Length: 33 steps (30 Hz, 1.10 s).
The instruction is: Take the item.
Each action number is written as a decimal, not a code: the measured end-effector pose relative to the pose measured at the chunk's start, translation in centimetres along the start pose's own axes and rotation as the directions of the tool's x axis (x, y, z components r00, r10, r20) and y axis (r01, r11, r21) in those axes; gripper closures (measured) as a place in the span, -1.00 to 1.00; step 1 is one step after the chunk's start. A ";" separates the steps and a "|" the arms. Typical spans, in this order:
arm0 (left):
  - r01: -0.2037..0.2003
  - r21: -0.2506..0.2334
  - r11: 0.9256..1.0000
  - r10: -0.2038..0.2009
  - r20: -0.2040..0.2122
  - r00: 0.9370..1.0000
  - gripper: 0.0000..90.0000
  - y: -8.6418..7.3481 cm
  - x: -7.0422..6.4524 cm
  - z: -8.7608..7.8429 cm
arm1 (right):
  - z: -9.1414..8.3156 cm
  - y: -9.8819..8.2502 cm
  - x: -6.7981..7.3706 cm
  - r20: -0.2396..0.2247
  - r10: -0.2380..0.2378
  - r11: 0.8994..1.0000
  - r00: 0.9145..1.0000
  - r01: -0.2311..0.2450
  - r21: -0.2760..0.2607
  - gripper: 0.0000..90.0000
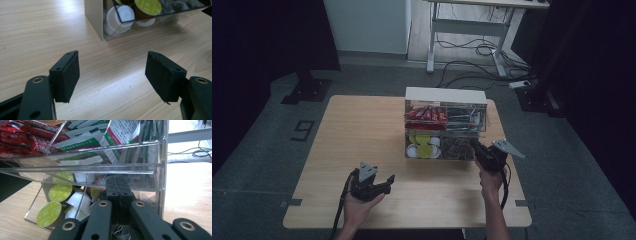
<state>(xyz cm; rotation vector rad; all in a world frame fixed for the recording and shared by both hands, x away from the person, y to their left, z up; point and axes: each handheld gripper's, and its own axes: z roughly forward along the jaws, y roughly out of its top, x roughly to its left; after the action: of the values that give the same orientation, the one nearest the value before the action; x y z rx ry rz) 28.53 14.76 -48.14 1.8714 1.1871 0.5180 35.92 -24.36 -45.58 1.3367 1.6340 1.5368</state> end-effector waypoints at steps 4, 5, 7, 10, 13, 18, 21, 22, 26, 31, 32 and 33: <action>-0.009 -0.004 1.000 0.009 0.006 1.000 -0.37 0.5 -0.5 0.4 | 0.1 0.1 0.0 0.002 -0.004 1.000 1.000 0.004 -0.002 0.98; -0.011 -0.004 1.000 0.011 0.008 1.000 -0.37 0.6 -0.6 0.5 | 0.1 0.2 0.0 0.003 -0.005 1.000 1.000 0.005 -0.002 0.98; -0.014 -0.002 1.000 0.014 0.009 1.000 -0.37 0.8 -0.9 0.8 | 0.2 0.2 0.0 -0.002 -0.001 1.000 1.000 0.001 -0.004 0.98; -0.012 0.001 1.000 0.012 0.019 1.000 -0.37 1.1 -1.1 1.2 | 0.3 0.2 0.0 -0.010 0.002 1.000 1.000 -0.002 -0.001 0.98; -0.015 0.002 1.000 0.015 0.017 1.000 -0.37 1.5 -1.4 1.6 | 0.4 0.2 0.1 -0.016 0.005 1.000 1.000 -0.005 0.002 0.98; -0.024 0.002 1.000 0.024 0.018 1.000 -0.36 2.1 -1.7 2.1 | 0.4 0.2 0.1 -0.021 0.007 1.000 1.000 -0.007 0.002 0.98; -0.022 -0.006 1.000 0.023 0.020 1.000 -0.36 2.7 -2.0 2.5 | 0.3 0.3 0.1 -0.024 0.011 1.000 1.000 -0.011 0.001 0.98; -0.024 -0.004 1.000 0.024 0.023 0.999 -0.36 2.8 -2.1 2.6 | 0.3 0.3 0.1 -0.024 0.010 1.000 1.000 -0.010 0.001 0.98; -0.030 0.001 1.000 0.030 0.024 0.999 -0.35 3.3 -2.4 3.1 | 0.3 0.3 0.1 -0.030 0.014 1.000 0.999 -0.014 0.002 0.98; -0.037 0.003 0.999 0.037 0.024 0.999 -0.34 3.9 -2.8 3.7 | 0.2 0.3 0.0 -0.033 0.020 1.000 0.999 -0.020 0.002 0.99; -0.040 0.003 0.999 0.040 0.024 0.999 -0.34 4.0 -2.8 3.9 | 0.2 0.3 0.1 -0.032 0.021 1.000 0.999 -0.021 0.001 0.98; -0.041 0.000 0.999 0.041 0.023 0.999 -0.33 4.0 -2.9 4.0 | 0.2 0.3 0.1 -0.031 0.021 1.000 0.999 -0.021 0.001 0.98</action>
<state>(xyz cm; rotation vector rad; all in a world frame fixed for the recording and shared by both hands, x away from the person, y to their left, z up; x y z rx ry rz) 32.15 9.68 -46.81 1.9008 1.1359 0.5175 36.19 -24.23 -45.32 1.3411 1.6443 1.5767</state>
